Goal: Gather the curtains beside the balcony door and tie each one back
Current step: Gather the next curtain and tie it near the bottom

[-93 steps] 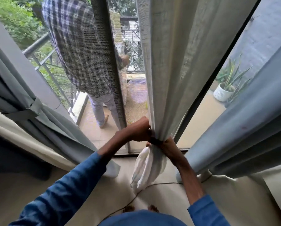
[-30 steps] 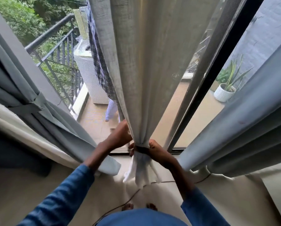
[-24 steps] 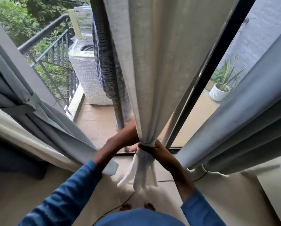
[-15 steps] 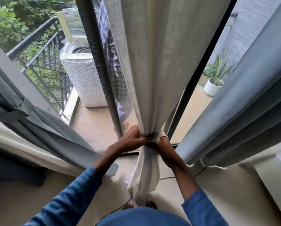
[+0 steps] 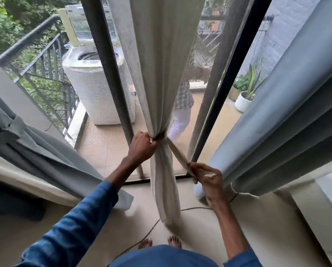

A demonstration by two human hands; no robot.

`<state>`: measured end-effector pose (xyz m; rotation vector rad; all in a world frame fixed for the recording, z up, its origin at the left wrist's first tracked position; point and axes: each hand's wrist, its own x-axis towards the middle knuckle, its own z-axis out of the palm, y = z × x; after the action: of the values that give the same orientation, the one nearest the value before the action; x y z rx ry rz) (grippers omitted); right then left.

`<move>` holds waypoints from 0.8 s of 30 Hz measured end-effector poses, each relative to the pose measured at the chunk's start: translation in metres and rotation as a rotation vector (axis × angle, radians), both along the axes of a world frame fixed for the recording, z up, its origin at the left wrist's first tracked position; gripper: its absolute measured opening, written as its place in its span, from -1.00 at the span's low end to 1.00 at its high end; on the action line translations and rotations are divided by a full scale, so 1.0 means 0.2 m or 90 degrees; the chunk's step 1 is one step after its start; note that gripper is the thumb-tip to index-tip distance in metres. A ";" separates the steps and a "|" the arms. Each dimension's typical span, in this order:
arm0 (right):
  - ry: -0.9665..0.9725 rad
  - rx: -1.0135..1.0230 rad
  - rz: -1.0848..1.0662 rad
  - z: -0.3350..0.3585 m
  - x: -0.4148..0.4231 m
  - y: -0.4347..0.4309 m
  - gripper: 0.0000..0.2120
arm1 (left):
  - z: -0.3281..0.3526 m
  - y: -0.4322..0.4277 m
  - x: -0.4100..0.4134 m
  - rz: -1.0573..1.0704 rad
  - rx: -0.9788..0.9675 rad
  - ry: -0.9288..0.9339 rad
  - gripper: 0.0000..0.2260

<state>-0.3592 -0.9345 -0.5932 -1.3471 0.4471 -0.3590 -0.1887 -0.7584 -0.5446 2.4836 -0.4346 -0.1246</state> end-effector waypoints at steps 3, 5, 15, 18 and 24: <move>0.075 -0.039 0.054 -0.03 -0.02 0.15 -0.82 | 0.02 -0.04 -0.01 0.035 0.019 0.096 -0.55; 0.145 -0.029 0.093 -0.01 -0.01 0.22 -0.72 | 0.02 -0.05 -0.02 0.022 -0.075 0.170 -0.58; 0.045 0.005 0.239 0.46 0.25 0.30 -0.87 | 0.02 -0.01 -0.08 0.064 -0.369 0.357 -0.58; -0.014 0.034 0.187 0.52 0.34 0.29 -0.84 | 0.03 0.00 -0.11 0.068 -0.434 0.392 -0.76; -0.068 -0.521 0.069 0.42 0.40 0.32 -0.84 | -0.02 0.00 -0.15 0.090 -0.470 0.408 -0.79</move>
<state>-0.2797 -0.8704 -0.5097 -2.1225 0.1246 -0.5513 -0.2180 -0.7582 -0.5478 1.6215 -0.0099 -0.5692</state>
